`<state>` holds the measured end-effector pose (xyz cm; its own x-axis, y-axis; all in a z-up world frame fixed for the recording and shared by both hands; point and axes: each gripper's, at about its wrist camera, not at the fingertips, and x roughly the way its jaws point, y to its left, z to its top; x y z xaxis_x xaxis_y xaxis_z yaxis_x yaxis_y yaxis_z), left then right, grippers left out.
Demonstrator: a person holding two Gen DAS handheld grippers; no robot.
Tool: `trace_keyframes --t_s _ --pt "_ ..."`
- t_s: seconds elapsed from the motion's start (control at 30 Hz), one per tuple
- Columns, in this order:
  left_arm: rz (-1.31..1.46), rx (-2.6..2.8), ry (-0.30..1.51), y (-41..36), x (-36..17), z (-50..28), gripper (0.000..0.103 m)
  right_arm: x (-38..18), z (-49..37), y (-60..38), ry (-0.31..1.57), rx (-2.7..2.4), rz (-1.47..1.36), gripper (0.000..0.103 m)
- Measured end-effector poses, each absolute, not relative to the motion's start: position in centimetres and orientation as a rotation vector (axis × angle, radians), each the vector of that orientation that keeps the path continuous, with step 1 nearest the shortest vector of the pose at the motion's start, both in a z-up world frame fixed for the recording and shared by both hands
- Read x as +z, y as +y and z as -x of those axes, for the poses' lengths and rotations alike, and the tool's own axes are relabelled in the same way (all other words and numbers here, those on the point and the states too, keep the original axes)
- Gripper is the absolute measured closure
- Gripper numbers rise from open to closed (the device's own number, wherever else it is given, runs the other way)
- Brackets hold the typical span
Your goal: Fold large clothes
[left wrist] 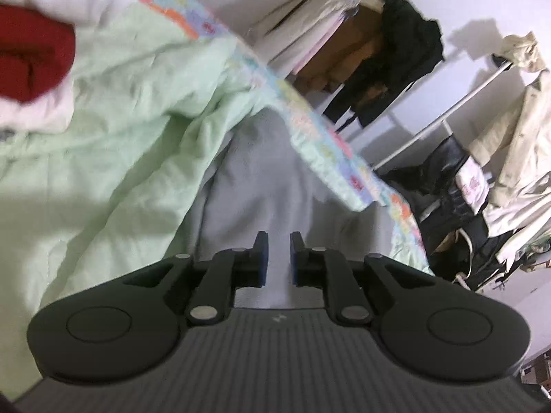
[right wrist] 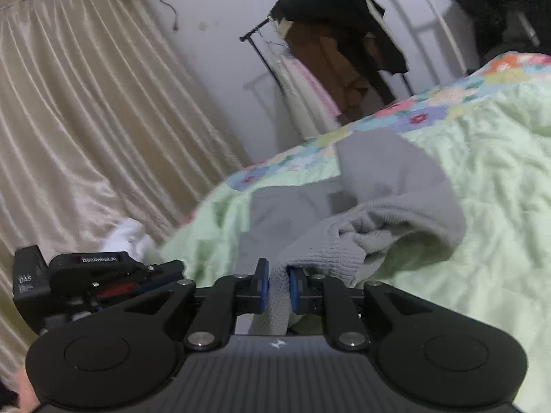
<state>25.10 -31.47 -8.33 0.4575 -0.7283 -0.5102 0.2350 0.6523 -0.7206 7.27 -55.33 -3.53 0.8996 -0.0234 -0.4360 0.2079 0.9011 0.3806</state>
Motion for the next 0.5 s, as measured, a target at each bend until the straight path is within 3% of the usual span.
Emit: trace_keyframes --t_s 0.1,0.23,0.3,0.37,0.5 --pt "0.645 -0.663 0.956 -31.8 -9.7 -25.7 0.073 -4.6 -8.1 -56.8 0.466 -0.131 -0.561 0.088" --pt "0.589 -0.691 0.954 -32.7 -9.7 -25.6 0.061 -6.5 -8.3 -58.8 0.536 -0.155 -0.801 0.067" --pt "0.575 -0.743 0.956 -33.5 -9.6 -25.2 0.052 -6.9 -7.7 -59.3 0.565 -0.190 -0.835 0.060" --pt "0.557 -0.804 0.958 -34.4 -9.5 -24.9 0.041 -8.5 -6.0 -61.2 0.520 -0.242 -1.063 0.050" --pt "0.459 -0.880 0.938 -37.7 -8.9 -24.5 0.036 -10.2 -4.8 -64.3 0.442 -0.248 -1.310 0.044"
